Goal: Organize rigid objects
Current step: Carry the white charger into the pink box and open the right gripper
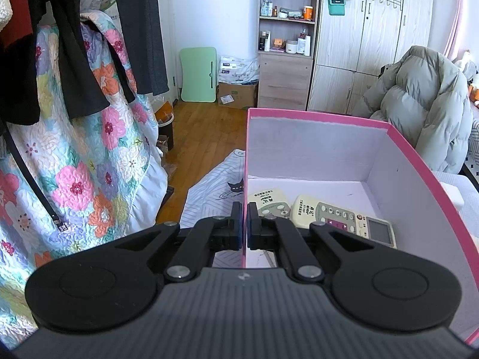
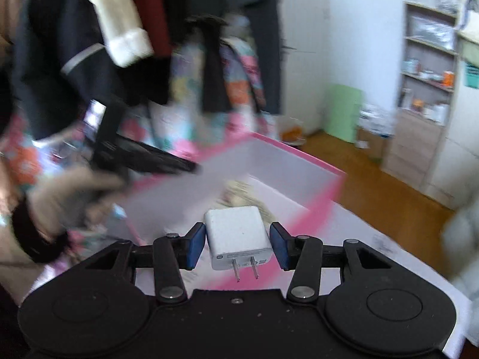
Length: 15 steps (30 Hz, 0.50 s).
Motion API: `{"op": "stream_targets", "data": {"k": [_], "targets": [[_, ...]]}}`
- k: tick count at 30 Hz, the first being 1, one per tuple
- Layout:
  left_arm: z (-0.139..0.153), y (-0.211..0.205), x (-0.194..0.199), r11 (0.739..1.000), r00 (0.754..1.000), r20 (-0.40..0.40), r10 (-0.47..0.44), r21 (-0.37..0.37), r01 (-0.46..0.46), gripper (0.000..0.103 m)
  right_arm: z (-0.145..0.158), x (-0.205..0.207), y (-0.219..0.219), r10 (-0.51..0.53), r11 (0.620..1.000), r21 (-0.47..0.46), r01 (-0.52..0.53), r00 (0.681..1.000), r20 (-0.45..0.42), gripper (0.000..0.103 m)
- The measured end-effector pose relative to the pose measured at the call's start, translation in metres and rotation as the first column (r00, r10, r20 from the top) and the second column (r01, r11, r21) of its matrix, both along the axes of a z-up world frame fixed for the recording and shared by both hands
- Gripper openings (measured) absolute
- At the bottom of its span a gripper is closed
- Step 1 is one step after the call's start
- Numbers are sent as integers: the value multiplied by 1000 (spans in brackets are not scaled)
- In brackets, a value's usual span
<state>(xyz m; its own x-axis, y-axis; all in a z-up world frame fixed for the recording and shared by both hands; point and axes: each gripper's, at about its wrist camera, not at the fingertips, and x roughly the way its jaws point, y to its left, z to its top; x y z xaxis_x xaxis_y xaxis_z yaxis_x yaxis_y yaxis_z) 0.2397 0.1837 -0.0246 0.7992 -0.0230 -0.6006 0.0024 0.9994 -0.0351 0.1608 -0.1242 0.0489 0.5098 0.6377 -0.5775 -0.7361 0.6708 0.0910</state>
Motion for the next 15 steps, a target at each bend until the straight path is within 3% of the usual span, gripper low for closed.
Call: {"op": "stream_targets", "data": {"k": [6,10,15], "targets": [[0,1,0,1000,1000,1,1,-6,-1,2,-19,36,65,70,997,-9,-73,981,-180,53],[-1,3,-1,1000,1000,5,1,-19,-1,2,-39,49,98,94,993,-47,-108,967,-236,53],[-2,3,-1,1000,1000,9,2,-20,-1,2,-64,68,115,12,994,-102,-49,941,-338,53]]}}
